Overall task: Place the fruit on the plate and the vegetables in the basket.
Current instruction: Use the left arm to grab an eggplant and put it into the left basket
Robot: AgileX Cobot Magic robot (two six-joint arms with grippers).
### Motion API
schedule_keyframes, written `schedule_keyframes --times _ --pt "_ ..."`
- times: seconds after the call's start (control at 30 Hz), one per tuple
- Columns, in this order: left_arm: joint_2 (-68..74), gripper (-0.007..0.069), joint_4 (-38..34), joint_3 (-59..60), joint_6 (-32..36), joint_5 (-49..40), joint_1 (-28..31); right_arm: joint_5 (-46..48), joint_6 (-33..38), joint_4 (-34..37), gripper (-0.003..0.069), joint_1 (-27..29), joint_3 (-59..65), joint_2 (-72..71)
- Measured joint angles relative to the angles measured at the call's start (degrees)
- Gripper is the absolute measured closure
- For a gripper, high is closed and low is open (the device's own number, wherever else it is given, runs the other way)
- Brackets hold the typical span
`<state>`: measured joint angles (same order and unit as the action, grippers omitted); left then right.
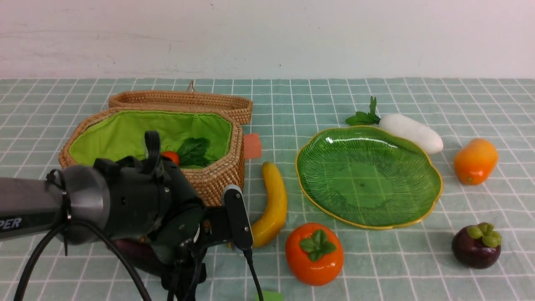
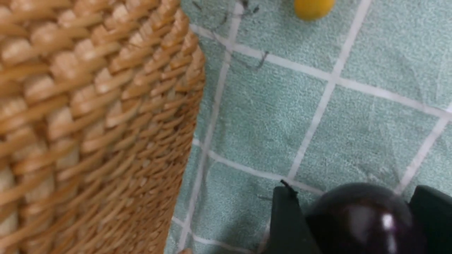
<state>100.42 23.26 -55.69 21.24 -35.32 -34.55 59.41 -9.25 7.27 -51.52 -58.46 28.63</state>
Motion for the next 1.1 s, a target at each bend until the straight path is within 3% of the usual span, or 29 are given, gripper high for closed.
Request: schedule_keyframes --times 0.33,0.57,0.77,1.1 --pt "-1.0 0.0222 -0.3 0.0 -1.2 -3.6 -1.1 0.0 0.1 0.0 0.0559 0.0 0.0 0.0" --pt "-13.1 0.0225 1.0 -3.8 -2.1 -11.7 -7.8 -1.9 0.1 -1.2 0.0554 0.0 0.0 0.0" --pt "-15.0 0.0225 10.1 -13.1 -3.5 -10.1 -3.1 -8.7 0.1 -3.3 0.0554 0.0 0.0 0.0" --pt "-5.5 0.0228 11.7 -17.9 -1.8 -3.3 6.3 -9.7 0.1 -2.6 0.0554 0.0 0.0 0.0"
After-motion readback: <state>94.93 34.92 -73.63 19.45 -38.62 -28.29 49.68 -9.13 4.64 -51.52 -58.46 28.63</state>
